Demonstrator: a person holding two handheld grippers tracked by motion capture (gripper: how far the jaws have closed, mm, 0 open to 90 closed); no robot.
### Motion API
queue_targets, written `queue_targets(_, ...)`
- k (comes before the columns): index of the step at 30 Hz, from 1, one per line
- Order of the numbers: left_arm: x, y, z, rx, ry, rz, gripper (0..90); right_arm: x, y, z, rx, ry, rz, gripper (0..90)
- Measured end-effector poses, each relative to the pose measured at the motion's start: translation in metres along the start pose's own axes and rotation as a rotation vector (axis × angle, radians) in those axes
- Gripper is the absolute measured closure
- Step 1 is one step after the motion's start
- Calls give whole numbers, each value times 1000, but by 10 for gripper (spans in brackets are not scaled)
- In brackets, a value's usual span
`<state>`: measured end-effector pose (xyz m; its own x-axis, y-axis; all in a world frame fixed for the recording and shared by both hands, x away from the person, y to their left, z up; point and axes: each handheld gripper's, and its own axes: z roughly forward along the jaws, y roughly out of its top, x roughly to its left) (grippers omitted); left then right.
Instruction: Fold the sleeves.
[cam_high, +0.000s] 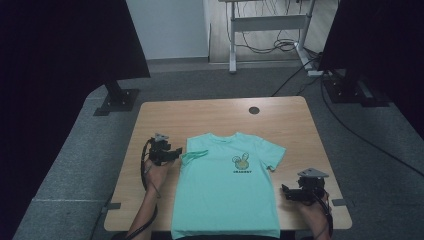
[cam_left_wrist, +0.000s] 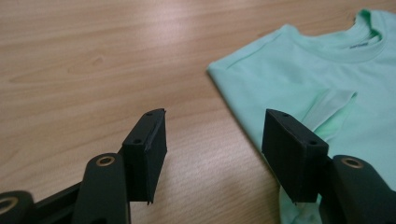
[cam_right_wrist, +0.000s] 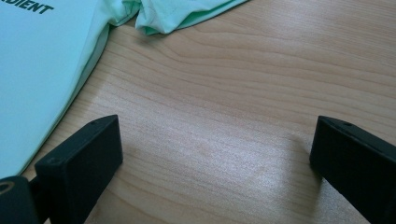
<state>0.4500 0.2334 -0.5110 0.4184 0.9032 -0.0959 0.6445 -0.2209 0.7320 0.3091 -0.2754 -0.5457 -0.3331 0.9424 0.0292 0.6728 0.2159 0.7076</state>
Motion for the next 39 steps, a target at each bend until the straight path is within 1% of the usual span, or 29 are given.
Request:
queue_targets(3,-1,-4,2,11,-10,0,395,0,0,0,0,0,0,19)
queue_targets(8,-9,-9,1,9,-49,1,386,0,0,0,0,0,0,19)
queue_targets(11,-18,-14,1,25,-74,22,382,0,0,0,0,0,0,19)
queue_targets(13,-25,-18,2,42,-96,45,380,0,0,0,0,0,0,19)
queue_targets(14,-27,-19,2,48,-99,59,380,0,0,0,1,1,0,19)
queue_targets(15,-29,-20,1,47,-99,71,380,0,0,0,0,0,0,19)
queue_targets(16,-29,-19,0,40,-92,74,379,0,0,0,0,0,0,19)
queue_targets(19,-24,-18,-2,12,-71,44,372,0,0,0,0,0,0,19)
queue_targets(21,-20,-18,0,20,-60,32,362,0,0,0,0,0,0,19)
queue_targets(23,-19,-21,1,37,-55,41,361,0,0,0,0,0,0,19)
queue_targets(25,-22,-25,2,46,-53,59,358,0,0,0,0,0,0,19)
queue_targets(28,-29,-27,2,51,-43,105,346,0,0,0,0,0,0,19)
queue_targets(30,-34,-28,2,60,-26,144,345,0,0,0,0,0,0,19)
queue_targets(31,-35,-28,1,54,-17,156,342,0,0,0,0,0,0,19)
queue_targets(32,-35,-27,0,46,-15,157,341,0,0,0,0,0,0,19)
queue_targets(34,-33,-26,-5,23,-19,141,337,0,0,0,0,0,0,19)
queue_targets(36,-32,-26,-10,17,-19,141,329,0,0,0,0,0,0,19)
queue_targets(38,-34,-29,-11,30,-4,167,323,0,0,0,0,0,0,19)
queue_targets(39,-34,-31,-10,41,10,182,318,0,0,0,0,0,0,19)
